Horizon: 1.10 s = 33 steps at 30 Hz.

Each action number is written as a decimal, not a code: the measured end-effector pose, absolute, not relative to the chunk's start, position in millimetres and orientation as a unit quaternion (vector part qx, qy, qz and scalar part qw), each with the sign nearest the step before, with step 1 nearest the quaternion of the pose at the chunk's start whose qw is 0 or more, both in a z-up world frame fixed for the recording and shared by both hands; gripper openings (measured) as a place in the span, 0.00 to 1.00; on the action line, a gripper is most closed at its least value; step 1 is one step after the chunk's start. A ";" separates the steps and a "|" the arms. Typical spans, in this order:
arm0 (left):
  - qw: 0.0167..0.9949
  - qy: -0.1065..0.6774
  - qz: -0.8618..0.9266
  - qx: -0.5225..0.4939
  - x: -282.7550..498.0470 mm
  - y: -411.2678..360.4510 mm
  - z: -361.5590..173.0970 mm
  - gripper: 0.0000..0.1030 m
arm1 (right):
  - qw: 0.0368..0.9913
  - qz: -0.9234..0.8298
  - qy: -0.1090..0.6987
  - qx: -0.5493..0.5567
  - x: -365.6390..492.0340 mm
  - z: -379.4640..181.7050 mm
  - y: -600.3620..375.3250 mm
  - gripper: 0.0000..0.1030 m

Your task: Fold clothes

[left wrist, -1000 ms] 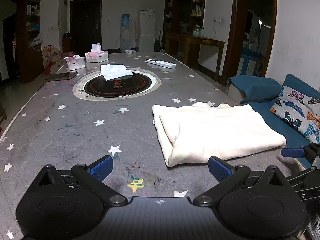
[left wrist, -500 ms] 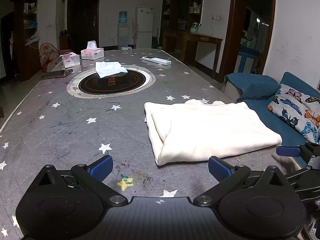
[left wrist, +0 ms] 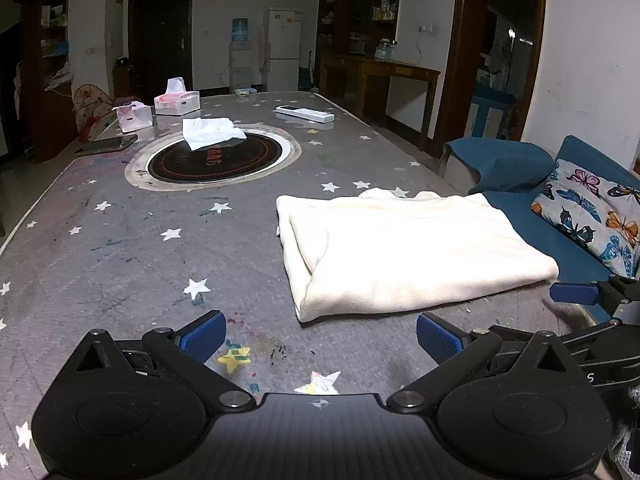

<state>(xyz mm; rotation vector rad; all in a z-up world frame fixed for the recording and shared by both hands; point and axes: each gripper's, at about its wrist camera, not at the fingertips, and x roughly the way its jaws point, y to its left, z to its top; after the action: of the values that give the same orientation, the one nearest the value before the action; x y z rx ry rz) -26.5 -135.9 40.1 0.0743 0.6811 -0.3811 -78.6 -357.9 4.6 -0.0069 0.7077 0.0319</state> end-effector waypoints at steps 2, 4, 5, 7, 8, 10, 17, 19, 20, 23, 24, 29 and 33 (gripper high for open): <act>0.924 0.333 -0.186 0.038 -27.1 -137.2 39.5 1.00 | 0.938 0.015 0.347 -0.002 -78.9 4.0 -358.0 1.00; 0.923 0.334 -0.187 0.039 -27.6 -138.4 38.9 1.00 | 0.938 0.015 0.348 -0.002 -79.2 3.8 -357.8 1.00; 0.922 0.335 -0.188 0.040 -27.9 -138.9 38.7 1.00 | 0.938 0.015 0.347 -0.001 -79.4 3.8 -357.7 1.00; 0.922 0.335 -0.188 0.040 -28.2 -139.9 38.4 1.00 | 0.938 0.015 0.347 0.000 -79.6 3.8 -357.7 1.00; 0.922 0.336 -0.188 0.041 -28.3 -140.3 38.2 1.00 | 0.938 0.015 0.347 0.000 -79.7 3.7 -357.7 1.00; 0.922 0.336 -0.189 0.041 -28.7 -140.8 37.9 1.00 | 0.938 0.015 0.347 0.001 -79.8 3.7 -357.7 1.00; 0.922 0.337 -0.189 0.039 -30.6 -140.9 37.4 1.00 | 0.938 0.013 0.347 0.001 -81.1 4.0 -357.1 1.00; 0.922 0.337 -0.188 0.039 -31.5 -141.4 37.4 1.00 | 0.938 0.013 0.346 0.002 -82.1 4.3 -356.5 1.00; 0.922 0.338 -0.187 0.039 -32.0 -141.5 37.2 1.00 | 0.938 0.013 0.346 0.002 -82.9 4.5 -356.2 1.00; 0.921 0.339 -0.188 0.039 -34.5 -142.0 37.0 1.00 | 0.939 0.014 0.344 0.003 -85.5 5.0 -354.5 1.00; 0.921 0.338 -0.188 0.039 -35.2 -142.2 37.4 1.00 | 0.939 0.014 0.344 0.003 -86.1 5.2 -354.2 1.00; 0.922 0.336 -0.190 0.040 -38.8 -143.6 39.5 1.00 | 0.940 0.014 0.340 0.006 -89.5 6.7 -354.1 1.00; 0.921 0.336 -0.192 0.040 -40.3 -144.9 39.8 1.00 | 0.941 0.014 0.338 0.008 -91.6 7.7 -353.5 1.00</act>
<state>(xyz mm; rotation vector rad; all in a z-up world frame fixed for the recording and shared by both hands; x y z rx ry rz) -40.3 -144.9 39.8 0.0819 0.6905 -0.3939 -91.6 -353.5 7.7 0.0157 0.6892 0.0295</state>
